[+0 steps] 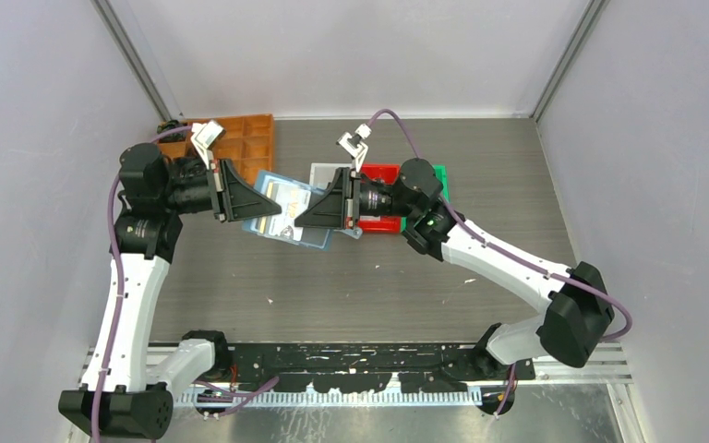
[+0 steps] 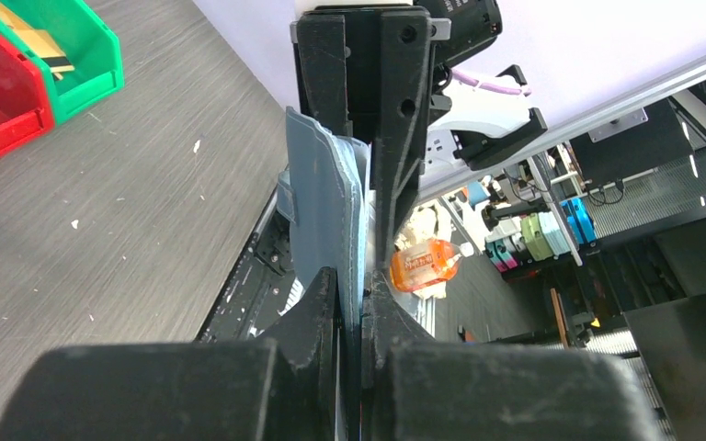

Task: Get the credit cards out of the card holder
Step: Remove the credit card from the card holder.

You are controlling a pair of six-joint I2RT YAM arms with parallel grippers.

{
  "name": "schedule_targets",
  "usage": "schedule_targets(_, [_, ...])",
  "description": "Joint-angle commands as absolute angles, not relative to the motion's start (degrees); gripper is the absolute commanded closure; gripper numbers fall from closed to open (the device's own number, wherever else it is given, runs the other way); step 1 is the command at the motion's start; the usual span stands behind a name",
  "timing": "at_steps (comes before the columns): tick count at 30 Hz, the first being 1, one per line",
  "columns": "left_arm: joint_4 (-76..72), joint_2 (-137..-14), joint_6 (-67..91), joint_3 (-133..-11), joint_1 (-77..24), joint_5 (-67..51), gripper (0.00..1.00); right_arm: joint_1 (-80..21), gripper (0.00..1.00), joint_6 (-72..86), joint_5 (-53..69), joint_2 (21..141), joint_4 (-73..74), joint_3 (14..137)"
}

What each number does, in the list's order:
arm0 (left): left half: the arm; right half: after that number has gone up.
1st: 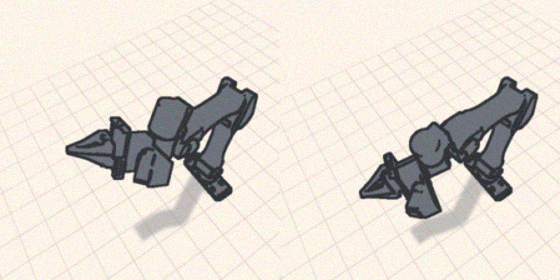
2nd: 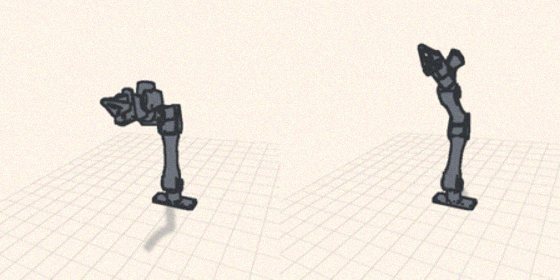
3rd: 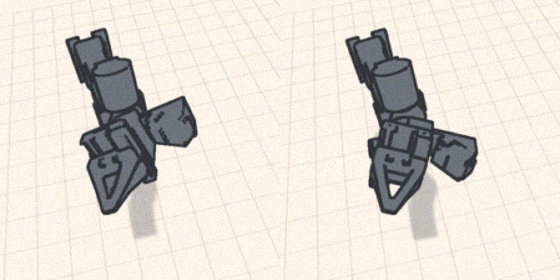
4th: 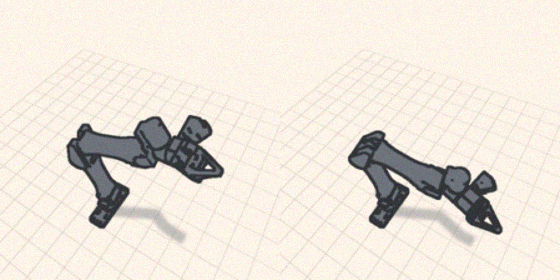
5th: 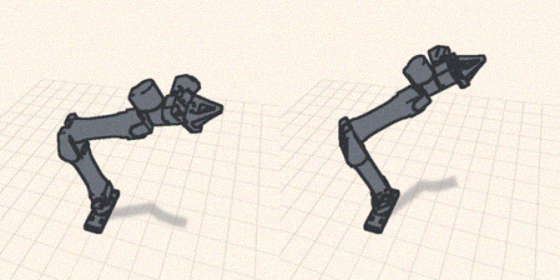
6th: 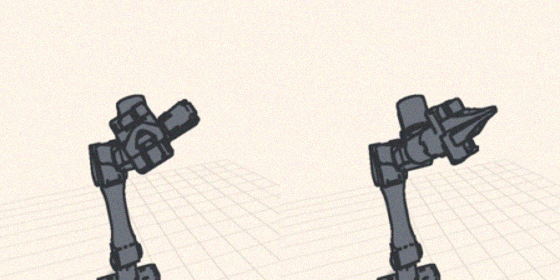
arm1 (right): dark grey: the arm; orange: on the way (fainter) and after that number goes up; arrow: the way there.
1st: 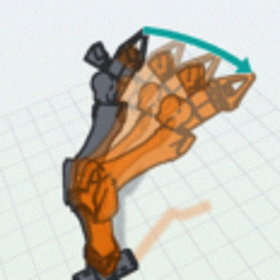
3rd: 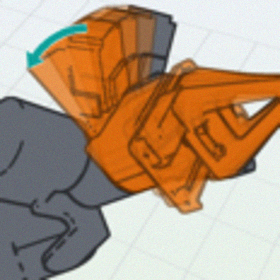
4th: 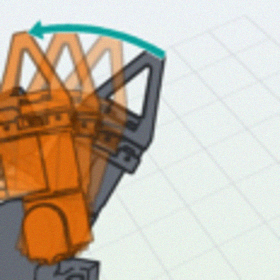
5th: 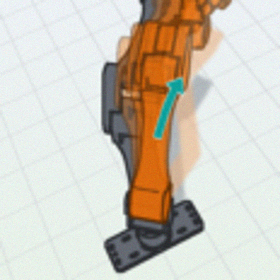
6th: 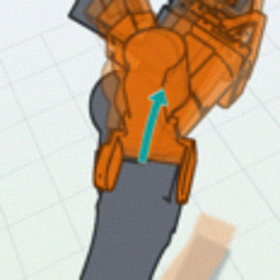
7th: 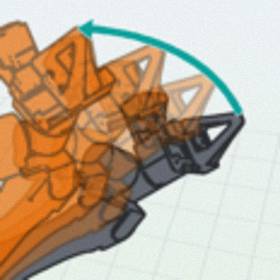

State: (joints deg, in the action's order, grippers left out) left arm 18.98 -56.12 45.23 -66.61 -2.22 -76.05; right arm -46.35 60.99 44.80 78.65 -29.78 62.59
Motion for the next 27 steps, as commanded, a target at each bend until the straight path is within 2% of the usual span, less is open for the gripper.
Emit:
schedule_targets(1, [15.83, -54.86, 46.14, -67.22, -2.18, -78.02, 1.00, -46.23, 0.86, 62.75, 45.00, 78.69, -35.68, 65.17])
schedule_targets(4, [15.69, -54.93, 46.14, -67.80, -2.11, -78.18, 1.00, -46.23, 0.95, 61.82, 45.36, 77.17, -35.02, 63.30])
schedule_targets(11, [15.26, -55.45, 46.60, -68.98, -2.12, -78.05, 1.00, -45.88, 0.99, 59.37, 44.14, 72.68, -34.88, 58.40])
schedule_targets(21, [13.95, -55.48, 46.67, -69.73, -2.14, -77.19, 1.00, -44.83, 0.99, 58.32, 45.39, 69.28, -33.49, 56.07])
schedule_targets(25, [14.52, -55.89, 45.80, -70.69, -2.11, -77.46, 1.00, -41.32, 0.99, 56.76, 48.13, 66.37, -27.35, 56.63])
schedule_targets(27, [14.81, -56.11, 45.50, -71.21, -2.06, -77.94, 1.00, -38.48, 0.99, 54.52, 49.45, 63.85, -19.31, 57.14])
